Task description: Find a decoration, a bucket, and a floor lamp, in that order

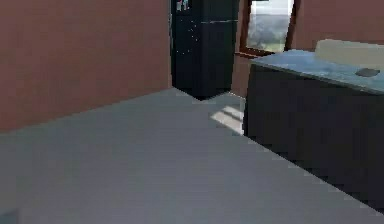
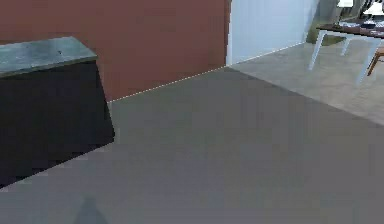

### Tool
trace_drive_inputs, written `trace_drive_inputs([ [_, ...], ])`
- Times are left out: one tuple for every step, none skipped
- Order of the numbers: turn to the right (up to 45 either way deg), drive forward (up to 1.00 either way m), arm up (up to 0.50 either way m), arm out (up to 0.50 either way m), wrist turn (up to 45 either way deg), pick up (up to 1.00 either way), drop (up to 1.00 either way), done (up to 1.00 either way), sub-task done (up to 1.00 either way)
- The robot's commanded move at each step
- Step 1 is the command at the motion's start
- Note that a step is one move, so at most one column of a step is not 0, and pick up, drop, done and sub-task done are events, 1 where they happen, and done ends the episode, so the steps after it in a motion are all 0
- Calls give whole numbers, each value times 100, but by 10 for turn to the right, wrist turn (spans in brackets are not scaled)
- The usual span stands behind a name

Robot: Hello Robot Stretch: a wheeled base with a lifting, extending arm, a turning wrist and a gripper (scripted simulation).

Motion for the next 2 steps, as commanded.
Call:
trace_drive_inputs([
  [450, 0, 0, 0, 0, 0, 0, 0, 0],
  [390, 0, 0, 0, 0, 0, 0, 0, 0],
])
